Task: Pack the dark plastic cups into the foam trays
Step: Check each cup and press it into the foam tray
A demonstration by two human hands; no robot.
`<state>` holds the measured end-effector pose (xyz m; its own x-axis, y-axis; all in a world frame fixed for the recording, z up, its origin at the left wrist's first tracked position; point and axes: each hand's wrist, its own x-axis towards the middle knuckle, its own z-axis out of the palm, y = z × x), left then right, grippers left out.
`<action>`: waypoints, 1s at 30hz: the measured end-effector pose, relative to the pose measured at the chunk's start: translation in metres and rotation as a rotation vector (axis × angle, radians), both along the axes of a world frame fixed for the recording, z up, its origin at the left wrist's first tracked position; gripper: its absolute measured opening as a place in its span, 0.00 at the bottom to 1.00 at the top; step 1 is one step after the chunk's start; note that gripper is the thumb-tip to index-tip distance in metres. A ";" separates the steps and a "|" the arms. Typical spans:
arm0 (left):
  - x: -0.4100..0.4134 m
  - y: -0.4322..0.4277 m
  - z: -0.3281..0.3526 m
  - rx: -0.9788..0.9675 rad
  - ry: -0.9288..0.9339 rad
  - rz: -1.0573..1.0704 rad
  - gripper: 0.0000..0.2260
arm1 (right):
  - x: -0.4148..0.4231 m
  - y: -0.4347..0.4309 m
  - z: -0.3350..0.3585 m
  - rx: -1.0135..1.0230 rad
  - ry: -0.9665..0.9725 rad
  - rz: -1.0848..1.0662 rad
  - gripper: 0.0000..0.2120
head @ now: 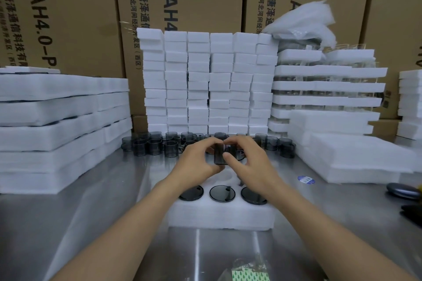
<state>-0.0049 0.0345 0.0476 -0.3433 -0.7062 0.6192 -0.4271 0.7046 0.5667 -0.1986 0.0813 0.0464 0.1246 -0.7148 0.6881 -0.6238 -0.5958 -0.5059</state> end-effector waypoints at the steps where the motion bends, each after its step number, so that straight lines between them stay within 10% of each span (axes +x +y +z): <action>1: 0.000 0.000 0.000 0.003 -0.003 -0.003 0.21 | 0.000 0.000 0.000 0.005 -0.006 -0.003 0.11; 30: -0.002 0.006 -0.001 0.029 -0.234 0.001 0.20 | -0.002 -0.008 -0.004 0.021 0.082 -0.034 0.10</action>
